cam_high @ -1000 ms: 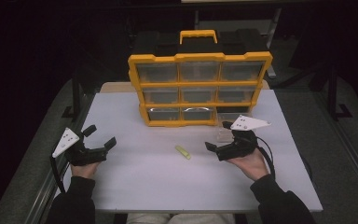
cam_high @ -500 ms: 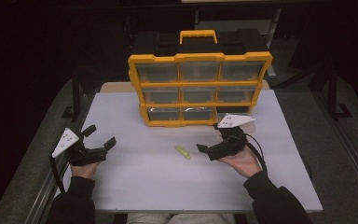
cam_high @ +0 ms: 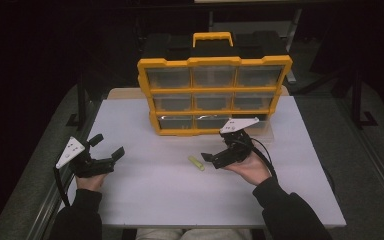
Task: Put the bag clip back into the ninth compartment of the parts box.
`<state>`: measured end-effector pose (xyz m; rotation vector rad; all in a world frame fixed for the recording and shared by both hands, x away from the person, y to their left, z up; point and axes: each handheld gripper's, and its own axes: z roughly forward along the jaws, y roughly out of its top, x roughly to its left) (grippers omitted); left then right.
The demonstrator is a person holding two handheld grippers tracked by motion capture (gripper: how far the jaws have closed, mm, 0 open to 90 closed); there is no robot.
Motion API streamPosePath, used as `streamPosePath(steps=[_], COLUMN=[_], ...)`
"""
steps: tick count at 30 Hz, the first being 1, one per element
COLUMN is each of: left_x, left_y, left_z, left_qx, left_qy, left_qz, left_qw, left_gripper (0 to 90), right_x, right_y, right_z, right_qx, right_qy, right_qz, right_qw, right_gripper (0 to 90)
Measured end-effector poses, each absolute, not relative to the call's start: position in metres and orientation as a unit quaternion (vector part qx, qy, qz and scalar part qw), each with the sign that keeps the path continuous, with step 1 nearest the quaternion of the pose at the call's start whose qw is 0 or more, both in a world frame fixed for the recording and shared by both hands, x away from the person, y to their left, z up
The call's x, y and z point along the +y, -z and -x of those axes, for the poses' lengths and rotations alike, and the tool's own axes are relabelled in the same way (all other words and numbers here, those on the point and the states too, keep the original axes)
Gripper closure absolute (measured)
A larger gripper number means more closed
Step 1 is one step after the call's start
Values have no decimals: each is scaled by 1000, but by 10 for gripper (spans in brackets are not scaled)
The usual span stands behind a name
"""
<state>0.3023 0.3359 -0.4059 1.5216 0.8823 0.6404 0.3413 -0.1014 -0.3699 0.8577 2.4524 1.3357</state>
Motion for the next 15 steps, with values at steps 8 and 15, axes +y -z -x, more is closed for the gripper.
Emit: streamPosePath(steps=[8,15], left_x=[336,336], left_y=[406,406], left_z=[-302,-303], left_qx=[379,379], left_qy=[-276,-276], left_qz=[-654,-654], left_qw=[593,593], left_gripper=[0,0], right_x=[-88,-78], right_y=[367,365], right_z=[-347,-352], right_qx=[845,856], right_qy=[-443,-427], right_qz=[-283,-276], right_qw=[100,89], right_gripper=[0,0])
